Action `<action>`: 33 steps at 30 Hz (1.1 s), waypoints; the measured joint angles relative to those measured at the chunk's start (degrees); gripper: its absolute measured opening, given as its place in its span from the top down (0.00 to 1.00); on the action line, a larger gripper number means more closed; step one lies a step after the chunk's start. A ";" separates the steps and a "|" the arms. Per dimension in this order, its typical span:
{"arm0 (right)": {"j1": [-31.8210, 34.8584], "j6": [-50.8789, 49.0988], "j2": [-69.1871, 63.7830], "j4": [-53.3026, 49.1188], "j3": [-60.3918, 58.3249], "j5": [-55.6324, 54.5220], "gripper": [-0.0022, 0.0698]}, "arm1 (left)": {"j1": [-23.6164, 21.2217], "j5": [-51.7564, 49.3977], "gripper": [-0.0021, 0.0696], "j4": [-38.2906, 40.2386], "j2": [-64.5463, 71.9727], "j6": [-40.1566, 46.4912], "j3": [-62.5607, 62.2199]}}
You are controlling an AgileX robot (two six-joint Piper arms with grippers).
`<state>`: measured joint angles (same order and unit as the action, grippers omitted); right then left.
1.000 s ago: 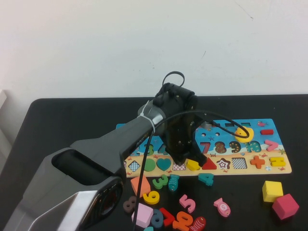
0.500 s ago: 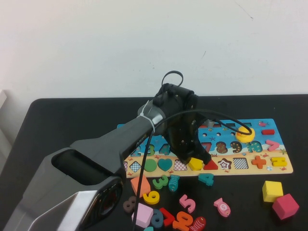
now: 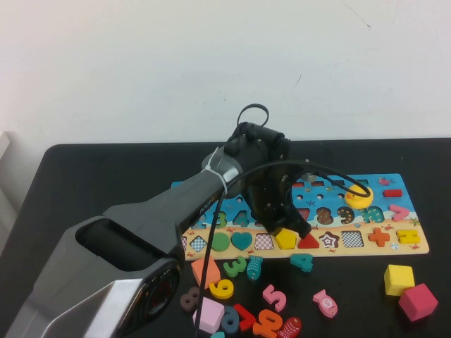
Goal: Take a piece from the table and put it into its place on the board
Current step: Place the "Pentagon" into the hole of the Pentagon
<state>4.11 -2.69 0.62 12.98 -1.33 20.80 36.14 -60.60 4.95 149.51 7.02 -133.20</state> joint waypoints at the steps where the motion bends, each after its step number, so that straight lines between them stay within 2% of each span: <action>1: 0.00 0.00 0.00 0.00 0.00 0.00 0.94 | 0.00 0.41 0.97 0.12 0.00 0.57 0.00; 10: 0.00 0.00 0.00 0.00 0.00 0.00 0.94 | 0.00 3.71 0.97 0.21 0.00 2.62 0.00; 21: 0.00 0.00 0.00 0.00 0.00 0.00 0.94 | 0.09 3.66 0.97 4.88 0.00 8.97 0.00; 33: 0.00 0.00 0.00 0.00 0.00 0.00 0.94 | 0.09 3.04 0.97 -2.80 -3.17 5.34 0.00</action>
<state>4.11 -2.69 0.62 12.98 -1.33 20.80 36.23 -57.57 2.15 146.35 12.35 -133.20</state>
